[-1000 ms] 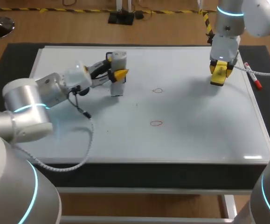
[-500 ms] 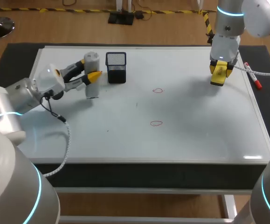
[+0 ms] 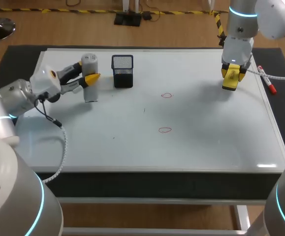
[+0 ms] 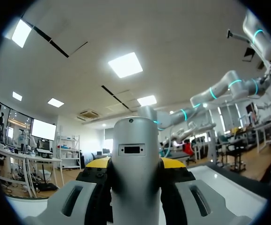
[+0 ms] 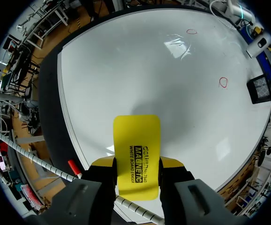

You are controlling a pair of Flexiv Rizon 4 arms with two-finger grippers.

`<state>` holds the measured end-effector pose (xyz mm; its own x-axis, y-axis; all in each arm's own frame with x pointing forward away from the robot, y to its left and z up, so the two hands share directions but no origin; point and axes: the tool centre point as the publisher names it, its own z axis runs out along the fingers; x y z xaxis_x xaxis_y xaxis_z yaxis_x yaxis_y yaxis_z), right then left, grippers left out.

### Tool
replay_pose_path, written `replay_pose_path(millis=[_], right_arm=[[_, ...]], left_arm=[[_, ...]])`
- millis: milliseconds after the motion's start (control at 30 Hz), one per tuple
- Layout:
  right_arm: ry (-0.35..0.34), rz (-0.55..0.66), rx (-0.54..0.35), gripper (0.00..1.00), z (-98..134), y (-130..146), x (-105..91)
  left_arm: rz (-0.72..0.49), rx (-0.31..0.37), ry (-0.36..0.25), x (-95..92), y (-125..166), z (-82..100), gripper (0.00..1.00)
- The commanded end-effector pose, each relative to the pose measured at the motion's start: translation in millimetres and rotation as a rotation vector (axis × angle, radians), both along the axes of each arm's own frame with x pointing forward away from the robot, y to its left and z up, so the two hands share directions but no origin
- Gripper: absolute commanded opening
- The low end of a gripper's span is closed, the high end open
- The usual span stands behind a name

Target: Pick up the inspection probe, press it on each red-marked spot on the whiteboard one by one, put down the probe, pick up the eraser, and wipe off all the red marks.

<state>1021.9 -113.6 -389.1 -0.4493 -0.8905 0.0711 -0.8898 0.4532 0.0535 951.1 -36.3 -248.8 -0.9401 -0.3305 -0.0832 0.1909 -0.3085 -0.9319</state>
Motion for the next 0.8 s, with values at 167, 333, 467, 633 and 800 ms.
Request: replay_pose_path(millis=[167, 333, 467, 633, 800], right_arm=[[0.002, 0.002, -0.003, 0.0, 1.1, -0.7, 0.9], [-0.03, 0.114, -0.034, 0.0, 14.8, 32.5, -9.2], [-0.033, 0.207, -0.019, 0.0, 16.7, 68.5, -23.6], [-0.037, 0.301, 0.011, 0.0, 19.7, 113.6, -41.3], [-0.026, 0.373, 0.039, 0.0, 18.2, 150.2, -51.4]], left_arm=[[-0.011, -0.006, -0.006, 2.8, 2.1, -2.3, 0.0], [-0.011, -0.006, -0.006, 2.8, 2.1, -2.3, 0.0], [-0.011, -0.006, -0.006, 2.8, 2.1, -2.3, 0.0], [-0.011, -0.006, -0.006, 2.8, 2.1, -2.3, 0.0], [-0.011, -0.006, -0.006, 2.8, 2.1, -2.3, 0.0]])
